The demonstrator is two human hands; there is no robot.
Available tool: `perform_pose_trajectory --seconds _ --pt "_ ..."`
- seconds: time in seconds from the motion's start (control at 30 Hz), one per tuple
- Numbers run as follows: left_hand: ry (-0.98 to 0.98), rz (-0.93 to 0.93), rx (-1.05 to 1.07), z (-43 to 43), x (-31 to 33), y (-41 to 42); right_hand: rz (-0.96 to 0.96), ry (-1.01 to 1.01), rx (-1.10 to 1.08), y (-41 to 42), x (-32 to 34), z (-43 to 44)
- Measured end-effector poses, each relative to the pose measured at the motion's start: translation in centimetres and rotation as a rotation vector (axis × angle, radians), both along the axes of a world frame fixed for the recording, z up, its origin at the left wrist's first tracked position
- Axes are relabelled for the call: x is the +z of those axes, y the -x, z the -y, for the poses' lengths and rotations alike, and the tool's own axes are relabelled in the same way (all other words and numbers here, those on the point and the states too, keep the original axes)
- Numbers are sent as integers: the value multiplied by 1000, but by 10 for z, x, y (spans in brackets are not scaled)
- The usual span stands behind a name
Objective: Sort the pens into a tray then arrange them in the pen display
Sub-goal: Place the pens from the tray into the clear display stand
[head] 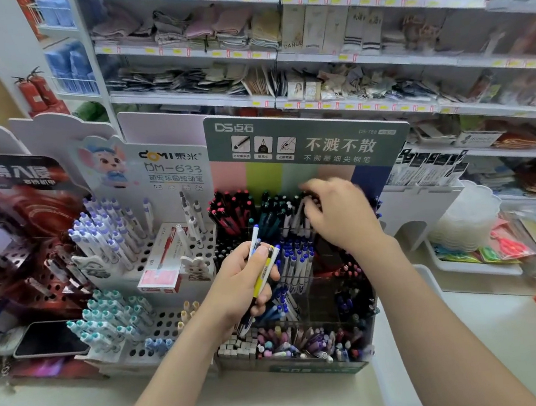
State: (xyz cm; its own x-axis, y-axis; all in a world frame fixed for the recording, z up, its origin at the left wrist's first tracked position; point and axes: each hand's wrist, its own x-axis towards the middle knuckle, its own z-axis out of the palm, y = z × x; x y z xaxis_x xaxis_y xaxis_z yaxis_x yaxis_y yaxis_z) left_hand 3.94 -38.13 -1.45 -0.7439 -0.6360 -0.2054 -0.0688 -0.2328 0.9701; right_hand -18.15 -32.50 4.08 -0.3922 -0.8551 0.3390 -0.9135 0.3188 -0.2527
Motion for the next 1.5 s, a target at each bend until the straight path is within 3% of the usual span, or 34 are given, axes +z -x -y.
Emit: perform_pose_trajectory --seconds 0.07,0.2,0.3,0.5,0.6,0.67,0.77,0.83,0.97,1.07,1.17,1.23,1.3,1.4,1.5 --pt "2 1 -4 -1 0 -1 107 -111 122 1 0 -4" --pt "-4 8 -3 -4 0 -2 -30 -115 -16 4 -4 -4" --pt "-6 14 -2 -8 1 -2 -39 -81 76 -1 -11 -1" --pt "-12 -13 2 -14 5 -2 3 79 41 1 -17 -4" --pt "-13 -40 5 -16 6 -5 -22 345 25 -23 -21 -13" --pt "-14 -61 10 -17 6 -6 140 464 38 -42 -17 -22" --pt "-11 -85 27 -17 4 -7 586 245 154 -68 -16 -34" --pt "-4 -77 26 -16 3 -8 724 144 206 -77 -25 -39" --pt "-1 -33 -21 -17 1 -11 926 158 168 -84 -43 -45" --pt "0 12 -72 -17 0 -13 1006 312 14 -87 -49 -44" --pt "6 44 -83 -19 1 -10 1043 650 -203 -73 -43 -41" --pt "-8 47 -54 -19 2 -6 961 871 -293 -58 -35 -46" --pt "-11 50 -44 -18 3 -1 707 953 -351 -44 -27 -54" --pt "-16 37 -52 -16 4 7 385 911 -351 -23 -26 -62" --pt "-35 28 -41 -20 3 16 269 800 -223 -8 -37 -60"
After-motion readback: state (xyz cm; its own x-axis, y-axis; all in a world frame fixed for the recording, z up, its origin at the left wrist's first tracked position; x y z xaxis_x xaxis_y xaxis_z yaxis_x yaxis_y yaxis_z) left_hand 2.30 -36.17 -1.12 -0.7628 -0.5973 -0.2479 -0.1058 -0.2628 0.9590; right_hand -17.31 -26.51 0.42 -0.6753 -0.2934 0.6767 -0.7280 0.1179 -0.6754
